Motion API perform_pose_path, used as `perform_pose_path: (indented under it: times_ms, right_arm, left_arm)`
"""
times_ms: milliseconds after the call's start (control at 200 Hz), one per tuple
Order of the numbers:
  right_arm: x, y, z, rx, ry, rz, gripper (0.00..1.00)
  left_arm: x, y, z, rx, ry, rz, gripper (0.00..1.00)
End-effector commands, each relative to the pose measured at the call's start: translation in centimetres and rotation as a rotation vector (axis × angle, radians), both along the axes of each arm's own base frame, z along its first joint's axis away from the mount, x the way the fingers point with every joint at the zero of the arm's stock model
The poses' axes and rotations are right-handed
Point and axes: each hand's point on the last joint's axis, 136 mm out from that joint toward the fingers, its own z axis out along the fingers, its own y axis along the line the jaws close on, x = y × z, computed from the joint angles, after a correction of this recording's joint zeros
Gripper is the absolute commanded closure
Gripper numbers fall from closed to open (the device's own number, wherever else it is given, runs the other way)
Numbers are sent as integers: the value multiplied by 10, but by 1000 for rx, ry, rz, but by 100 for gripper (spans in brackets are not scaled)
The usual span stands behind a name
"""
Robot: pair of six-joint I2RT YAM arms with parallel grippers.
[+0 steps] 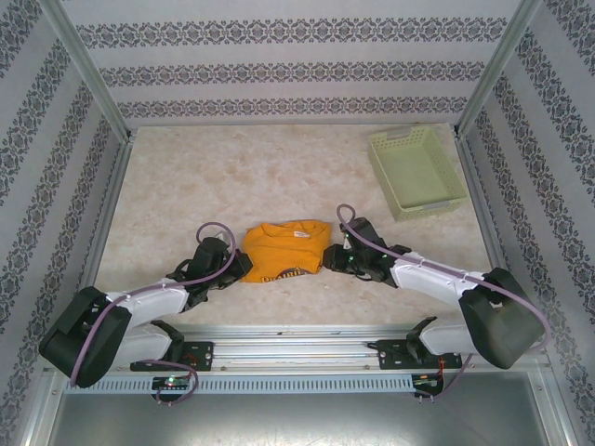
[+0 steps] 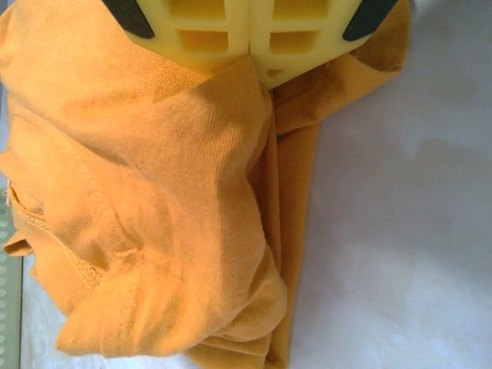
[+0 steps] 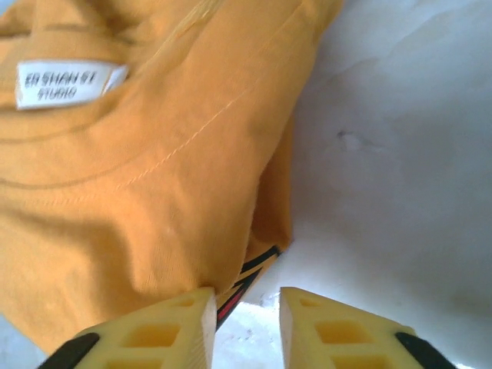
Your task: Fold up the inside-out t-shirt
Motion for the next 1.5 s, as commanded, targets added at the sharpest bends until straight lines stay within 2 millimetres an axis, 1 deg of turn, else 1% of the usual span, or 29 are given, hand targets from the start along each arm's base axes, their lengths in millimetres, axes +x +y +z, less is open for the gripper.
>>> perform_pose_path:
  times_ms: [0,145,245,380,560,639,759,839,959,1074,1159,1279,1334,1404,1499]
  right_arm:
    - [-1,23,13,71,-53,71,67]
    - [4,28,17,66,-73,76,63]
    - [9,29,13,41,-73,77,62]
    - [15,30,8,15,-76,80,70]
    - [22,34,4,4,-79,82,72]
    - [23,34,1,-8,-73,81,80]
    - [21,20,3,-76,-84,58,91]
    - [16,7,8,-130,-90,51,95]
    - [6,-10,16,-198,-87,59,96]
    - [-1,-18,19,-243,-68,89,98]
    - [-5,-22,18,-278,-46,102,99]
    - [-2,-32,10,-350,-28,78,99]
    - [0,-32,6,-369,-16,79,99]
    - [3,-26,5,-370,-21,87,99]
    - [17,-13,15,-338,-69,86,99]
  left_arm:
    - [1,9,-7,45,11,11,100]
    - [0,10,-7,48,11,15,100]
    - [-1,11,-6,52,10,15,100]
    - [-1,12,-6,58,9,15,100]
    - [-1,14,-6,63,10,17,100]
    - [0,14,-6,64,10,18,100]
    - [-1,18,-7,89,15,26,100]
    - [-1,23,-6,115,13,30,100]
    - [1,26,-4,145,3,28,100]
    - [3,26,-1,157,-4,20,100]
    - [5,24,0,160,-4,14,100]
    - [5,23,-1,158,-1,5,100]
    - [5,22,-2,156,2,2,100]
    - [5,19,-3,147,6,-15,100]
    - [4,13,-7,138,17,-41,100]
